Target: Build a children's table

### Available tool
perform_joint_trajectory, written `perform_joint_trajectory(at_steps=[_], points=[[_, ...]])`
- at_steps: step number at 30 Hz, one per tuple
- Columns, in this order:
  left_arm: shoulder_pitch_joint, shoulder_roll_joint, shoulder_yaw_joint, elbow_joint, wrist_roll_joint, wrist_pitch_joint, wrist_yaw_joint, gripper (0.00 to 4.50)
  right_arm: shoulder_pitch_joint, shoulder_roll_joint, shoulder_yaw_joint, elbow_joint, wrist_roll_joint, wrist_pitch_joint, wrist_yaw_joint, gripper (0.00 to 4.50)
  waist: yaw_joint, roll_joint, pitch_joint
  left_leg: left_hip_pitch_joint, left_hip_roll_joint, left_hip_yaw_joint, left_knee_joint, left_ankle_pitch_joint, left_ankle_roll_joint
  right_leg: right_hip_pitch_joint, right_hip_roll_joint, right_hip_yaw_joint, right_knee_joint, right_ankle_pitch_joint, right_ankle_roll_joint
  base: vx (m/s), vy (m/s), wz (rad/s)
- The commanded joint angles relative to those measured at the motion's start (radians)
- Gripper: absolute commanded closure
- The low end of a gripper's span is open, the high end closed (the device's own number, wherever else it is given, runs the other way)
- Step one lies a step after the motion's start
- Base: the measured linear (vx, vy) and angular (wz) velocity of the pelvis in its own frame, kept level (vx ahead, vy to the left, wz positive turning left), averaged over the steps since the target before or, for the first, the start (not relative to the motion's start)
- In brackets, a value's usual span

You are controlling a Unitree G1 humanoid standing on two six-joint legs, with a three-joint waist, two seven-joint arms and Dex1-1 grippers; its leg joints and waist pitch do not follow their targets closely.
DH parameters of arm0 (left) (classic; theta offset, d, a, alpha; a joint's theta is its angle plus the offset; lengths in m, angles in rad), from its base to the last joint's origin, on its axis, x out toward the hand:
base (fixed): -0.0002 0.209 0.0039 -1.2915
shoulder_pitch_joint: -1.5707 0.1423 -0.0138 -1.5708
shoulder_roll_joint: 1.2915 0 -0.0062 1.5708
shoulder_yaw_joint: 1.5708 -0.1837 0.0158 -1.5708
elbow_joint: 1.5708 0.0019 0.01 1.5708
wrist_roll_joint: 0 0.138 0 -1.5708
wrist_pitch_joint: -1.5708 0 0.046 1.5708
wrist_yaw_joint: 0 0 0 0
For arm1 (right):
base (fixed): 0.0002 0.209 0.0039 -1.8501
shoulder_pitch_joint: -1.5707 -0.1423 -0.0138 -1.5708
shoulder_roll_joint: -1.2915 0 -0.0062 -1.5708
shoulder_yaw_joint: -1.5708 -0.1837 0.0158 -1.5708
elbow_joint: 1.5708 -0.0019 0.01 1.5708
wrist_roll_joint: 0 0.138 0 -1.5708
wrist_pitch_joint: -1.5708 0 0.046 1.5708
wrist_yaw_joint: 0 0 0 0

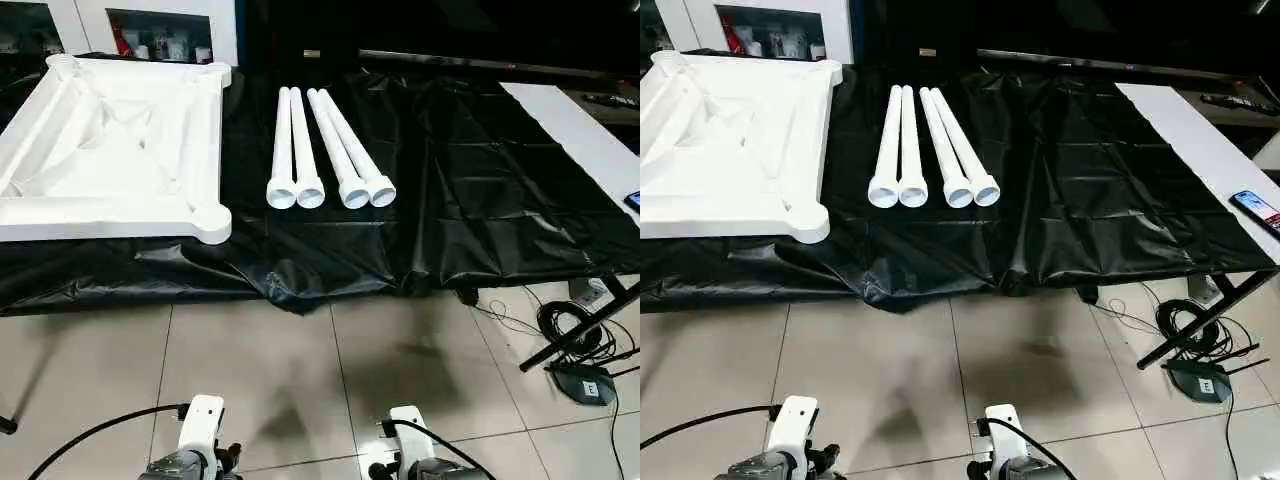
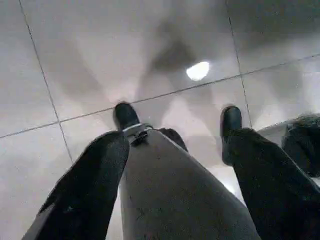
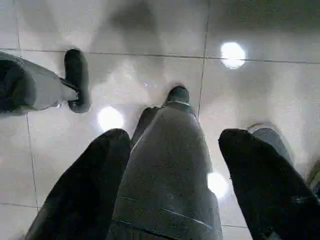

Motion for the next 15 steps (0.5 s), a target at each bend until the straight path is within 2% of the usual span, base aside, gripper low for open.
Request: perform_joint_trajectory(at_steps=[1, 2, 3, 4, 5, 7, 9, 11, 13, 14, 15], points=[[-0.033, -0.03, 0.025, 0.033, -0.017, 0.016, 0.021, 0.89, -0.035, -0.03, -0.032, -0.005, -0.006, -0.011, -0.027, 1.24, 0.0, 0.008, -0.04, 0.032, 0.043, -0.015, -0.062, -0.188, 0.01, 0.007, -0.078, 0.036, -0.074, 0.098, -0.225, 0.0, 0.0, 0.0], [-0.031, -0.033, 0.024, 0.03, -0.016, 0.01, 0.023, 0.89, -0.036, -0.028, -0.036, -0.008, -0.001, -0.009, -0.03, 1.24, 0.002, 0.01, -0.039, 0.021, 0.044, -0.017, -0.066, -0.182, 0.008, 0.015, -0.087, 0.033, -0.072, 0.071, -0.222, 0.0, 0.0, 0.0], [-0.028, -0.034, 0.021, 0.029, -0.012, 0.006, 0.032, 0.89, -0.037, -0.026, -0.041, -0.01, 0.004, -0.007, -0.037, 1.24, 0.001, 0.011, -0.038, 0.025, 0.045, -0.016, -0.064, -0.195, 0.009, 0.011, -0.088, 0.034, -0.075, 0.052, -0.219, 0.0, 0.0, 0.0], [-0.027, -0.034, 0.019, 0.032, -0.008, 0.007, 0.038, 0.89, -0.037, -0.024, -0.043, -0.011, 0.007, -0.005, -0.041, 1.24, -0.001, 0.015, -0.042, 0.024, 0.044, -0.018, -0.063, -0.205, 0.01, 0.014, -0.089, 0.036, -0.076, 0.036, -0.215, 0.0, 0.0, 0.0], [-0.026, -0.034, 0.017, 0.034, -0.006, 0.009, 0.042, 0.89, -0.038, -0.022, -0.045, -0.011, 0.008, -0.004, -0.044, 1.24, -0.003, 0.015, -0.047, 0.026, 0.045, -0.017, -0.061, -0.193, 0.012, 0.014, -0.086, 0.036, -0.072, 0.072, -0.216, 0.0, 0.0, 0.0], [-0.02, -0.032, -0.005, 0.039, 0.016, 0.014, 0.042, 0.89, -0.037, -0.018, -0.042, -0.014, 0.007, 0.0, -0.048, 1.24, -0.003, 0.006, -0.052, 0.025, 0.044, -0.016, -0.056, -0.163, 0.028, 0.017, -0.084, 0.035, -0.067, 0.133, -0.22, 0.0, 0.0, 0.0], [-0.027, -0.035, -0.002, 0.061, 0.024, 0.007, 0.04, 0.89, -0.039, -0.015, -0.049, -0.008, 0.003, -0.001, -0.049, 1.24, -0.001, 0.007, -0.052, 0.025, 0.044, -0.015, -0.054, -0.14, 0.049, 0.016, -0.084, 0.034, -0.064, 0.177, -0.228, 0.0, 0.0, 0.0], [-0.042, -0.037, 0.009, 0.088, 0.036, -0.009, 0.048, 0.89, -0.046, -0.011, -0.067, 0.003, -0.003, -0.004, -0.053, 1.24, 0.002, 0.007, -0.05, 0.026, 0.045, -0.015, -0.057, -0.157, 0.055, 0.014, -0.084, 0.033, -0.069, 0.149, -0.232, 0.0, 0.0, 0.0], [-0.049, -0.034, 0.024, 0.09, 0.028, -0.028, 0.048, 0.71, -0.048, -0.008, -0.081, 0.002, -0.005, -0.01, -0.059, 1.24, 0.006, 0.014, -0.045, 0.029, 0.049, -0.017, -0.064, -0.212, 0.032, 0.01, -0.087, 0.033, -0.076, 0.06, -0.231, 0.0, 0.0, 0.0], [-0.049, -0.034, 0.024, 0.09, 0.028, -0.028, 0.048, 0.63, -0.048, -0.008, -0.081, 0.002, -0.005, -0.01, -0.059, 1.24, 0.006, 0.015, -0.046, 0.03, 0.05, -0.018, -0.065, -0.222, 0.025, 0.009, -0.087, 0.034, -0.077, 0.045, -0.23, 0.0, 0.0, 0.0], [-0.051, -0.028, 0.04, 0.081, 0.014, -0.05, 0.045, 0.56, -0.052, -0.007, -0.102, -0.005, 0.013, -0.029, -0.055, 0.97, 0.009, 0.014, -0.045, 0.031, 0.05, -0.019, -0.066, -0.239, 0.013, 0.008, -0.089, 0.035, -0.079, 0.023, -0.226, 0.0, 0.0, 0.0]])
